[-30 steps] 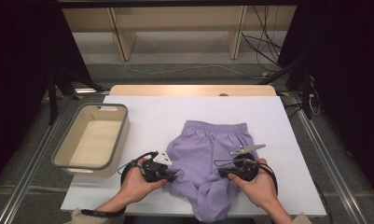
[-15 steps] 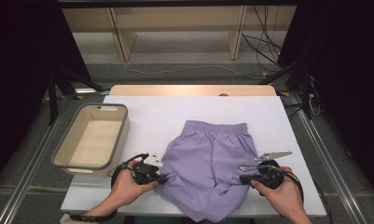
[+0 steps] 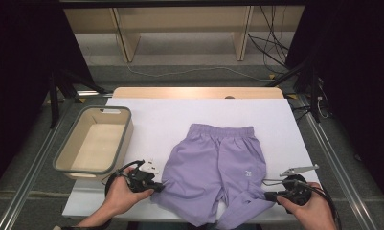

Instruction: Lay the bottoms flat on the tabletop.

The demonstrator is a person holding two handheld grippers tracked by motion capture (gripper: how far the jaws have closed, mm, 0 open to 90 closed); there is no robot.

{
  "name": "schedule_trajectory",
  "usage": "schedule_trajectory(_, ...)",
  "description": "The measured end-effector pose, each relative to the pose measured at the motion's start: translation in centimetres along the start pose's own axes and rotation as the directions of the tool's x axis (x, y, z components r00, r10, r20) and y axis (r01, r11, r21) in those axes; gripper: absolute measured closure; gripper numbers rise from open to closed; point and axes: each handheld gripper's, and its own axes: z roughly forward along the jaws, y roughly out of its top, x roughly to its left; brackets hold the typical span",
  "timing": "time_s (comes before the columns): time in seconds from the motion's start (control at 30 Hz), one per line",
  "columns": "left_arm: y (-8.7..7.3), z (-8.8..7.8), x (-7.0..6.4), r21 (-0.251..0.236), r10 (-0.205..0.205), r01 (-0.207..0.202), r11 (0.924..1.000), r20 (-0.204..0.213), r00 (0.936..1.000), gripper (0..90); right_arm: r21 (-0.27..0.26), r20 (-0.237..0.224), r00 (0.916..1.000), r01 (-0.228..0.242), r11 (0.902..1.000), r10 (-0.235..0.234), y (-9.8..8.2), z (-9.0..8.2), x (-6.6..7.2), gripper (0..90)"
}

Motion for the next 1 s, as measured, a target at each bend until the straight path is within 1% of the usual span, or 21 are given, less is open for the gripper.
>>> schedule_trajectory(0.07, 0.0, 0.0, 0.0, 0.000, 0.004, -0.004, 1.0000, 0.001, 1.0000, 88.9, 0.014, -0.002, 1.0000, -0.004, 0.9999, 0.004, -0.3, -0.1, -0.2, 90.0)
schedule_trajectory(0.13, 0.0, -0.1, 0.0, -0.013, 0.011, -0.011, 0.9999, -0.004, 0.9999, 87.7, 0.040, -0.002, 1.0000, -0.008, 0.9992, 0.008, -0.6, -0.3, -0.3, 89.9)
schedule_trajectory(0.27, 0.3, -0.5, 0.2, -0.056, 0.006, -0.007, 0.9984, -0.019, 0.9998, 78.4, 0.095, -0.008, 0.9999, -0.010, 0.9954, 0.011, -0.9, -0.5, -0.5, 88.7)
schedule_trajectory(0.3, 0.4, -0.6, 0.2, -0.074, 0.000, -0.002, 0.9973, -0.031, 0.9995, 75.5, 0.105, -0.009, 0.9999, -0.010, 0.9944, 0.011, -0.9, -0.5, -0.5, 87.9)
schedule_trajectory(0.37, 0.6, -0.7, 0.4, -0.093, 0.005, -0.010, 0.9956, -0.052, 0.9986, 70.2, 0.118, -0.007, 0.9998, -0.016, 0.9928, 0.017, -0.9, -0.6, -0.6, 85.6)
schedule_trajectory(0.43, 0.8, -0.8, 0.6, -0.104, 0.009, -0.016, 0.9944, -0.068, 0.9977, 64.9, 0.111, -0.003, 0.9997, -0.022, 0.9936, 0.023, -0.8, -0.6, -0.7, 81.9)
schedule_trajectory(0.5, 1.1, -0.8, 0.8, -0.118, 0.010, -0.020, 0.9928, -0.081, 0.9966, 61.6, 0.085, 0.008, 0.9997, -0.023, 0.9961, 0.022, -0.6, -0.8, -0.8, 78.2)
schedule_trajectory(0.6, 1.7, -0.7, 1.2, -0.139, 0.006, -0.020, 0.9901, -0.100, 0.9950, 57.7, 0.021, 0.024, 0.9991, -0.036, 0.9991, 0.036, 0.0, -1.2, -0.9, 72.1)
schedule_trajectory(0.7, 2.6, -0.4, 1.8, -0.149, -0.005, -0.014, 0.9888, -0.127, 0.9919, 53.0, -0.056, 0.042, 0.9979, -0.047, 0.9973, 0.049, 1.1, -1.2, -1.0, 66.3)
schedule_trajectory(0.77, 3.2, 0.0, 2.1, -0.148, -0.010, -0.012, 0.9889, -0.143, 0.9897, 51.0, -0.075, 0.048, 0.9974, -0.050, 0.9959, 0.054, 1.9, -0.7, -0.9, 62.2)
schedule_trajectory(0.8, 3.5, 0.3, 2.4, -0.146, -0.015, -0.007, 0.9893, -0.151, 0.9885, 50.9, -0.075, 0.048, 0.9972, -0.054, 0.9957, 0.057, 2.2, -0.3, -0.9, 61.8)
schedule_trajectory(0.87, 4.1, 1.0, 2.9, -0.134, -0.027, 0.004, 0.9910, -0.168, 0.9855, 50.8, -0.049, 0.036, 0.9974, -0.060, 0.9969, 0.062, 2.9, 0.8, -0.8, 59.6)
schedule_trajectory(0.93, 4.5, 1.8, 3.3, -0.118, -0.034, 0.014, 0.9929, -0.170, 0.9849, 50.9, -0.022, 0.039, 0.9976, -0.057, 0.9981, 0.058, 3.3, 1.9, -0.6, 59.5)
schedule_trajectory(0.97, 4.7, 2.1, 3.5, -0.111, -0.033, 0.013, 0.9937, -0.172, 0.9845, 51.2, -0.008, 0.040, 0.9981, -0.047, 0.9989, 0.047, 3.5, 2.4, -0.5, 60.1)
schedule_trajectory(1.0, 4.9, 2.4, 3.7, -0.106, -0.033, 0.015, 0.9943, -0.167, 0.9854, 52.0, 0.006, 0.039, 0.9983, -0.045, 0.9990, 0.044, 3.6, 2.7, -0.4, 62.7)
